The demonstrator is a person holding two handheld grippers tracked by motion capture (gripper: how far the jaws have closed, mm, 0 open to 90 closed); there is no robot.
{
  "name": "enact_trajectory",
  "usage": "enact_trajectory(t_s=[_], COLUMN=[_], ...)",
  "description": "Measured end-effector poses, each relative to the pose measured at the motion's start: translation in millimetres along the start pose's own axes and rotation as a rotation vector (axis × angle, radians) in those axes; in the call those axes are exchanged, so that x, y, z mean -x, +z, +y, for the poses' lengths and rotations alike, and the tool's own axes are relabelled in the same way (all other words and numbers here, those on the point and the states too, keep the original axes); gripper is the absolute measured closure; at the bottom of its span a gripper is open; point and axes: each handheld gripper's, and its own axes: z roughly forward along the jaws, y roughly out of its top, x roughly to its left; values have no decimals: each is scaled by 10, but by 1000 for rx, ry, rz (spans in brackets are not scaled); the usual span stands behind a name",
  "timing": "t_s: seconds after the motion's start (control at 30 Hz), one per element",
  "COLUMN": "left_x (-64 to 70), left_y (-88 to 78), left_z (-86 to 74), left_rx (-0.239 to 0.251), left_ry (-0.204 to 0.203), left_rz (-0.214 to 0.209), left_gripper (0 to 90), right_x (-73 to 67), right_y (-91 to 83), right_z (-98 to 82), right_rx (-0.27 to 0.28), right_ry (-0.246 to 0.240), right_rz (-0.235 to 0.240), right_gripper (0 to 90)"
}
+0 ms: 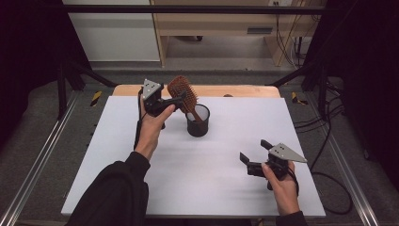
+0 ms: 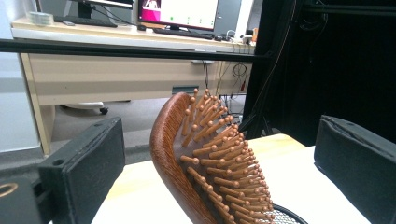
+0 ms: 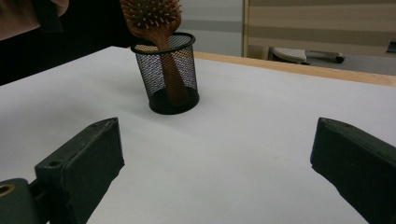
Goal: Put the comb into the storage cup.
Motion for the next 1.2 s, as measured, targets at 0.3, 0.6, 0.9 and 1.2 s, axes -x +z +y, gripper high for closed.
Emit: enact_trajectory(t_s=[0.3,0.6,0.9,1.2], left_x=[36,57,6,3], left_y=[-126,-254,-372,-465], left_z=[44,52,50,50], left_rx=[16,27,24,21], left_ry=[30,26,15,2], left_rz=[-5,-23,9,10], left_gripper=[14,14,16,16], right_x=[4,3,-4,-24], right_y=[0,13,28,37], right_z=[-1,-7,-15,-8], right_rx=[-4,-8,-18,-21], right_ry=[0,-11,-12,-21], right_rz=[-1,1,5,-1], right_gripper=[28,27,28,28])
